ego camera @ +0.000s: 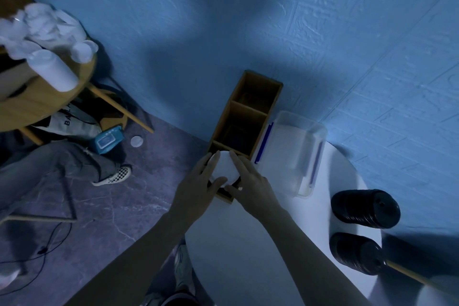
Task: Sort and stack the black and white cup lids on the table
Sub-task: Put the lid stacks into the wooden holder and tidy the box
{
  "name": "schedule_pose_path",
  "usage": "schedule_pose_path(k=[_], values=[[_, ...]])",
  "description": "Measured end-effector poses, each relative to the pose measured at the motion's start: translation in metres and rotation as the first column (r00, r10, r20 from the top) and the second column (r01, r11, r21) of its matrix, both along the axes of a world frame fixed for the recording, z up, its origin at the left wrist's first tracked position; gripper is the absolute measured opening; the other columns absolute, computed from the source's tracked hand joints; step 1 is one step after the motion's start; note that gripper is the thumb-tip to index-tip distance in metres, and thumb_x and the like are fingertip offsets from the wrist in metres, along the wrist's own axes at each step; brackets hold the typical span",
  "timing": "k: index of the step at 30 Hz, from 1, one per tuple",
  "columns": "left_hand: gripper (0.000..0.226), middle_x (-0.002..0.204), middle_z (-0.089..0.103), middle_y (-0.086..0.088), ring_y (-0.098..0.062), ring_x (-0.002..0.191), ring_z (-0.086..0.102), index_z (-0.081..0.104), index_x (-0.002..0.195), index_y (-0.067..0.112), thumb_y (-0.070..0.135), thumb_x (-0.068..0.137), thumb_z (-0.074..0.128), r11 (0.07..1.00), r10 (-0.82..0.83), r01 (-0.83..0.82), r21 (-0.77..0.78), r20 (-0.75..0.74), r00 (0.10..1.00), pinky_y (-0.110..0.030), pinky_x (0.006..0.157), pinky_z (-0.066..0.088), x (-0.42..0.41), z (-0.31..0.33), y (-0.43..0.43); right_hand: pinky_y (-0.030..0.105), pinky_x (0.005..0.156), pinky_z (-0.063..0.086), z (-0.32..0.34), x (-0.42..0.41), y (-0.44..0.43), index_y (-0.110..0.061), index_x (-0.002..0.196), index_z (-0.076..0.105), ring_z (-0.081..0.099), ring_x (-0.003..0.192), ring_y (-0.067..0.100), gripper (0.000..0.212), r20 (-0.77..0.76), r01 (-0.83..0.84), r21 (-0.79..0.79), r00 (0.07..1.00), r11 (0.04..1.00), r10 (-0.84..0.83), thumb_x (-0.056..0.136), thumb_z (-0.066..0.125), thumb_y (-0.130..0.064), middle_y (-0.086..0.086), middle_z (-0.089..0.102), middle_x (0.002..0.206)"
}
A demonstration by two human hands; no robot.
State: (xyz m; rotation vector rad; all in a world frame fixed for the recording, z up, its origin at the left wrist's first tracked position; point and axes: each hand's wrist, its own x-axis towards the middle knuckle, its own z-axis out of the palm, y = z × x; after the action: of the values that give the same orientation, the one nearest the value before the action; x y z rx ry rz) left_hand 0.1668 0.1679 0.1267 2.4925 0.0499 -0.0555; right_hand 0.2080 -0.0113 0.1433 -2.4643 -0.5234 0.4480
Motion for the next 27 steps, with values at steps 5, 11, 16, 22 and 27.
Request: schedule_pose_path(k=[5, 11, 16, 22, 27], values=[[0.075, 0.164, 0.032, -0.006, -0.025, 0.140, 0.047, 0.027, 0.161, 0.023, 0.064, 0.099, 0.042, 0.999, 0.029, -0.030, 0.017, 0.027, 0.999, -0.034, 0.097, 0.050, -0.012, -0.006, -0.002, 0.044, 0.094, 0.057, -0.004, -0.007, -0.003, -0.032, 0.161, 0.007, 0.060, 0.118, 0.024, 0.092, 0.022, 0.012, -0.016, 1.000, 1.000, -0.012, 0.094, 0.069, -0.043, -0.002, 0.025, 0.161], [0.065, 0.158, 0.042, -0.014, -0.032, 0.134, 0.053, 0.036, 0.157, 0.018, 0.049, 0.100, 0.048, 0.992, 0.003, -0.015, 0.125, 0.099, 0.995, -0.043, 0.095, 0.055, -0.021, 0.000, -0.006, 0.043, 0.093, 0.057, -0.007, -0.011, -0.006, -0.030, 0.161, 0.010, 0.064, 0.110, 0.023, 0.087, 0.032, 0.010, -0.052, 0.999, 0.999, -0.008, 0.096, 0.067, -0.040, 0.001, 0.025, 0.163], [0.060, 0.154, 0.045, -0.019, -0.039, 0.134, 0.051, 0.043, 0.152, 0.012, 0.044, 0.102, 0.047, 0.941, -0.098, 0.062, 0.332, 0.093, 0.991, -0.051, 0.098, 0.056, -0.013, 0.006, -0.005, 0.037, 0.088, 0.058, 0.003, -0.011, -0.011, -0.026, 0.160, 0.012, 0.064, 0.111, 0.024, 0.080, 0.140, -0.040, -0.167, 0.988, 0.985, 0.064, 0.099, 0.062, -0.039, 0.003, 0.030, 0.159], [0.061, 0.154, 0.047, -0.020, -0.041, 0.145, 0.041, 0.054, 0.145, 0.008, 0.051, 0.103, 0.041, 0.835, -0.263, 0.198, 0.513, 0.056, 0.963, -0.058, 0.111, 0.042, 0.002, 0.027, -0.026, 0.048, 0.114, 0.044, 0.002, -0.024, -0.053, -0.023, 0.159, 0.019, 0.036, 0.148, 0.031, 0.082, 0.256, -0.015, -0.275, 0.963, 0.961, 0.089, 0.095, 0.062, -0.052, 0.009, 0.028, 0.165], [0.080, 0.163, 0.034, -0.019, -0.038, 0.154, 0.022, 0.037, 0.156, 0.010, 0.059, 0.096, 0.054, 0.725, -0.375, 0.349, 0.594, -0.085, 0.923, -0.057, 0.123, 0.023, 0.003, 0.029, -0.078, 0.050, 0.124, 0.018, 0.007, -0.047, -0.109, -0.018, 0.161, 0.021, 0.018, 0.156, 0.034, 0.080, 0.290, 0.106, -0.316, 0.957, 0.943, -0.010, 0.098, 0.049, -0.060, 0.014, 0.022, 0.168]])
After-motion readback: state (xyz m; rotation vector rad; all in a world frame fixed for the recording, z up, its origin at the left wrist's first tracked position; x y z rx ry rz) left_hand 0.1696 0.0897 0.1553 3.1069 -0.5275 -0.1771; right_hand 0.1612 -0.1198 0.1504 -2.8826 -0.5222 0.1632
